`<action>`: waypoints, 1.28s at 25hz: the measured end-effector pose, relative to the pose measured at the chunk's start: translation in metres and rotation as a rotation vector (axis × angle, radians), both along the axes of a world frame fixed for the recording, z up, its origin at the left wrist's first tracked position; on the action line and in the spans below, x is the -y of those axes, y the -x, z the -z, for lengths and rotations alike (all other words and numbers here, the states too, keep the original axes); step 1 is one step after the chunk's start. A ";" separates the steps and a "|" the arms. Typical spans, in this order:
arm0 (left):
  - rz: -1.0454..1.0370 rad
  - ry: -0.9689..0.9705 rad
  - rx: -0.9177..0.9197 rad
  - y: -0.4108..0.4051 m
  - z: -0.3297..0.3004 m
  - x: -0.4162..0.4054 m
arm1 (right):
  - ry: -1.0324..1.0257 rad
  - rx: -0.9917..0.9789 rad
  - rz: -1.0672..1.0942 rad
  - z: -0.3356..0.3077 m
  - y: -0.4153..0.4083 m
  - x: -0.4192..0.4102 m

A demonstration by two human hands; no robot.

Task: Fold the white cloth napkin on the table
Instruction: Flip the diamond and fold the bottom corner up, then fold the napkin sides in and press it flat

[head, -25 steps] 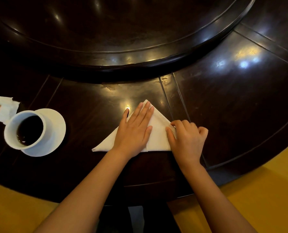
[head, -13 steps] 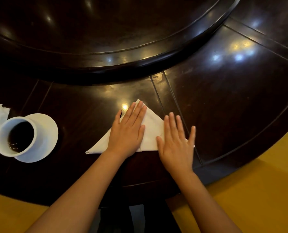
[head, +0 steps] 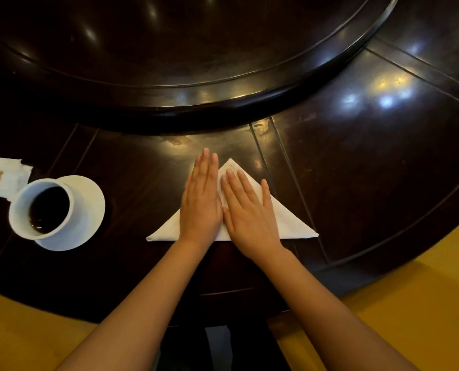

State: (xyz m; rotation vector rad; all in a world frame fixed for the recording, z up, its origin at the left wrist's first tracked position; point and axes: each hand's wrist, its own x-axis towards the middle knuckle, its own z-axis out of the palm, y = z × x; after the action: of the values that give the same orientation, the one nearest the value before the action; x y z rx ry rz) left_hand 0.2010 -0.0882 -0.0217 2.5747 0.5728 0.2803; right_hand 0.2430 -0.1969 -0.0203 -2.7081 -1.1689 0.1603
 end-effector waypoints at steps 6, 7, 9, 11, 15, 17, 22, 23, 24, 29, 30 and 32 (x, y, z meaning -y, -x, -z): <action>0.312 -0.386 -0.272 0.037 0.009 -0.030 | 0.003 -0.036 -0.051 0.009 -0.002 0.003; 0.342 -0.400 -0.282 0.047 0.009 -0.037 | 0.008 -0.047 -0.062 0.008 -0.003 0.003; 0.354 -0.418 -0.305 0.068 0.007 -0.048 | 0.020 -0.065 -0.076 0.008 -0.005 0.004; 0.359 -0.408 -0.337 0.086 0.005 -0.055 | 0.020 -0.064 -0.097 0.007 -0.007 0.005; 0.382 -0.370 -0.388 0.125 0.001 -0.060 | 0.036 -0.074 -0.211 0.006 -0.016 0.006; 0.396 -0.352 -0.397 0.143 -0.003 -0.054 | 0.052 -0.073 -0.284 0.005 -0.023 0.007; 0.264 -0.216 -0.254 0.146 -0.021 -0.027 | -0.015 -0.124 -0.313 -0.007 -0.030 0.010; 0.186 -0.187 -0.214 0.127 -0.024 -0.020 | -0.056 -0.099 -0.190 -0.013 -0.030 0.015; 0.115 -0.175 -0.185 0.103 -0.026 -0.012 | -0.088 -0.060 -0.043 -0.019 -0.031 0.024; 0.059 -0.246 -0.258 0.007 -0.010 0.026 | 0.132 -0.062 0.290 -0.045 -0.044 0.072; 0.057 -0.262 -0.295 0.003 -0.004 0.028 | 0.195 -0.068 0.283 -0.047 -0.046 0.076; 0.051 -0.263 -0.323 0.002 0.005 0.028 | 0.222 -0.109 0.265 -0.050 -0.054 0.078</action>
State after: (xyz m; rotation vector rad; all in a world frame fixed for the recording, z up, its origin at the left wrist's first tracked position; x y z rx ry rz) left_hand 0.1992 -0.1157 -0.0266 2.9102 0.6162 -0.0883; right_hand 0.2966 -0.2748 0.0295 -2.9692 -0.7949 0.4153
